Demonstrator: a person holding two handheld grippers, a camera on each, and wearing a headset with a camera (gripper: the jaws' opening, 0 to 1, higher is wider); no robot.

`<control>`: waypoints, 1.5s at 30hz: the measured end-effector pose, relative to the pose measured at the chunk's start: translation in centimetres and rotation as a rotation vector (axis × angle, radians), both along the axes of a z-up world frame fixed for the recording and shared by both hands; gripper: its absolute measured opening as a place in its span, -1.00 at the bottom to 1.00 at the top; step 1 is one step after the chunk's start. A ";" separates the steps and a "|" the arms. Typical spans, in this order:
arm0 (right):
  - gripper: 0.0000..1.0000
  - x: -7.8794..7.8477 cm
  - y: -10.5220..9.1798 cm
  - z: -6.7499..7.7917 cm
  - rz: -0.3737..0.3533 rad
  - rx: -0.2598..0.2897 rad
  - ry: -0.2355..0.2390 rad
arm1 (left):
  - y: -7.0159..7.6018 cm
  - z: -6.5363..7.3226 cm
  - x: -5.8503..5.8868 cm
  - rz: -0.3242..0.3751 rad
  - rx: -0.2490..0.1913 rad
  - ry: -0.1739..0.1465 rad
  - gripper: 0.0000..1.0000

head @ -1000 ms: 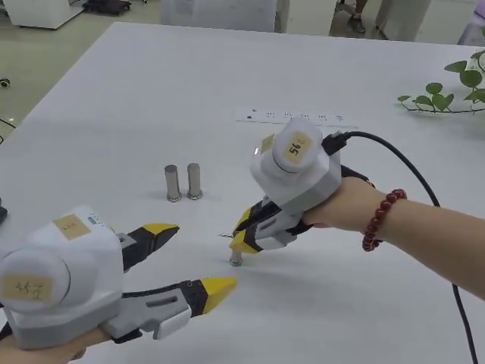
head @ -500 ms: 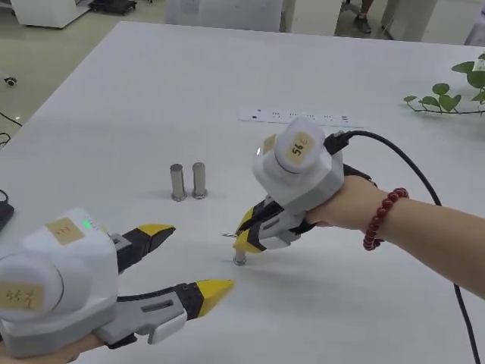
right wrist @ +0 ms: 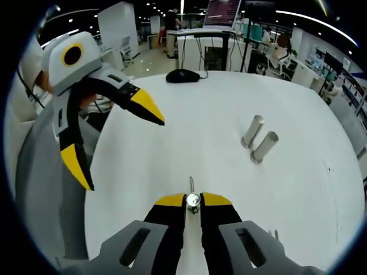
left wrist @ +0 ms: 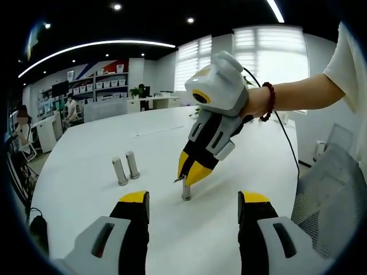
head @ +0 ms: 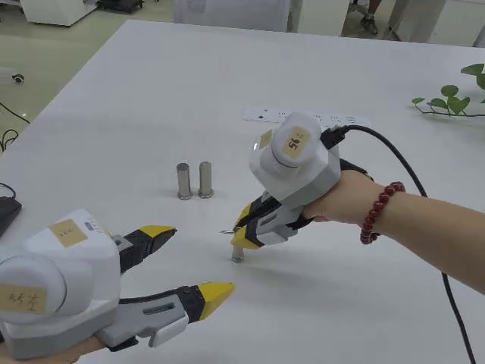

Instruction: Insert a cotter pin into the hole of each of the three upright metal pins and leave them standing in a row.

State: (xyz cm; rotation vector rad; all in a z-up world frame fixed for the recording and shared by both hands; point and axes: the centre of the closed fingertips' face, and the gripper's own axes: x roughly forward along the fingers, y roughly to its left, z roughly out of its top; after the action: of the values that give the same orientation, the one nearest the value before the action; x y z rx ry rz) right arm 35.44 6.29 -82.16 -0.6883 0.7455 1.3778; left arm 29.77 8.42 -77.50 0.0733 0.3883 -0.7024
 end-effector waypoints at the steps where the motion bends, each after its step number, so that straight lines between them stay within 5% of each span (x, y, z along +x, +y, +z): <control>1: -0.79 0.0 0.1 0.0 0.002 -0.001 0.000 | 0.1 0.0 0.0 0.001 0.000 -0.002 0.24; 21: -0.76 -0.2 0.4 -0.1 0.010 0.004 0.045 | 0.2 -0.1 -0.3 0.004 -0.002 0.009 0.26; 29: -0.61 -0.3 0.2 -0.3 -0.005 0.008 0.062 | 0.2 -0.6 -0.4 -0.002 0.009 0.022 0.25; 45: -0.43 0.3 0.2 2.2 -0.085 0.104 0.102 | 0.2 -0.1 -0.5 0.002 0.004 0.004 0.37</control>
State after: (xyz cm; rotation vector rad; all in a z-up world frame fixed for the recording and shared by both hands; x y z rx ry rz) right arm 35.76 6.53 -79.95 -0.5027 0.7691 1.3712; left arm 29.30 8.62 -77.62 0.0749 0.3938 -0.7001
